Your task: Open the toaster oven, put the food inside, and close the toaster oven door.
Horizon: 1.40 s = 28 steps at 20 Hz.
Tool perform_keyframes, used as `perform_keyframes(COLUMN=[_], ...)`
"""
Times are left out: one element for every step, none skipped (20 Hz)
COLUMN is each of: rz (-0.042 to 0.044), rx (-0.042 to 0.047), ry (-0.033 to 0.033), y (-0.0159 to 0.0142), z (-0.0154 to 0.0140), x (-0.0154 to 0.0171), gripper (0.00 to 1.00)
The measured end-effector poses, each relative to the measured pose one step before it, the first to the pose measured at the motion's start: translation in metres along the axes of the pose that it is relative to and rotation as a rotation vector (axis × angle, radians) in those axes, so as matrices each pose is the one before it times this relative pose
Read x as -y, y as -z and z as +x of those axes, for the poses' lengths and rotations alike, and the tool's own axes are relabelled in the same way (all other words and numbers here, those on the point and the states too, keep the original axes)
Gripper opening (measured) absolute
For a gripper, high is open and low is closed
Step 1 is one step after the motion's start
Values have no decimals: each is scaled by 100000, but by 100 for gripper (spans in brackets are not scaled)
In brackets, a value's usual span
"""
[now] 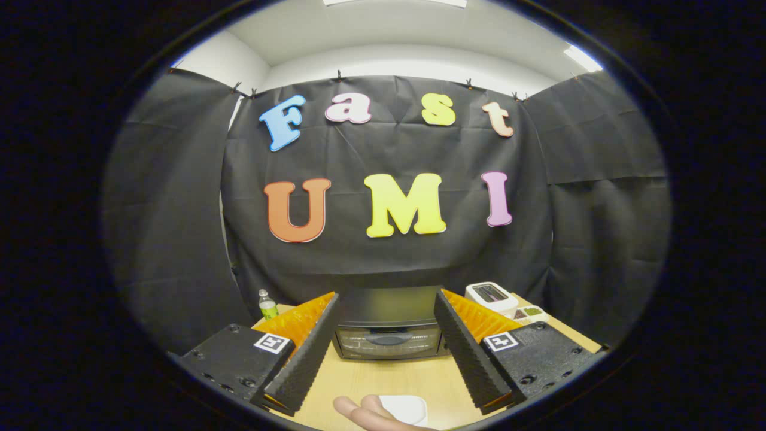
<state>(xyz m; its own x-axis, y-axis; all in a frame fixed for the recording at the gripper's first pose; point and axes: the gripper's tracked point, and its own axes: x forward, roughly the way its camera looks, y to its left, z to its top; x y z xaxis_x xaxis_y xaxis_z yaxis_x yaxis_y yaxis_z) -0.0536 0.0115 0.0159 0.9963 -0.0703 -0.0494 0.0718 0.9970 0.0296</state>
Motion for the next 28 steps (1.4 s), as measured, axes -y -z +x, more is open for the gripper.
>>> perform_keyframes(rz=[822, 2433, 1895, 1426, 144, -1000, -1508, 636, 1123, -229, -1499, -2242, -2369, -1778, -1663, -2020, -1907, -1109, -1068, -705, 359, 546, 424, 427, 204, 565, 844, 1069], rx=[-835, 1656, 1303, 1147, 174, -212, -540, -1082, -1578, 232, -71, -94, -302, -670, 405, 1250, 1221, 1314, 1215, 462, -315, -636, -430, -127, -18, -286, -807, -456], ry=[-45, 326, -83, 315, -279, -434, -24, 1670, 1916, -610, -1456, -1698, -1145, -441, -1176, -1914, -1176, -103, -521, -768, -346, -387, -305, -128, -173, 59, 181, 29], y=[142, -151, -347, 297, 687, 634, 788, 803, 733, 213, 385, 422, 565, 490, 181, -105, -10, -70, -85, -79, 184, 156, 129, 9, 24, 47, 244, 77], z=[-1215, -971, -1008, -697, -858, -546, -568, -217, -261, 37, -12, -85, -158, -90, -264, -139, -100, -180, -129, 65, 26, -35, 52, 24, 44, 74, 21, -50], x=[428, 438, 239, 668, 700, 805, 990, 1263, 879, 212, -52, -319, -352, -371, -614, -826, -643, -325, -298, -297, -138, -93, 45, 115, 146, 223, 340, 222], gripper=[100, 100, 100, 100, 100, 100, 100, 100, 100, 100, 100, 100, 100, 100, 100, 100, 100, 100, 100, 100, 100, 100, 100, 100, 100, 100, 100, 100])
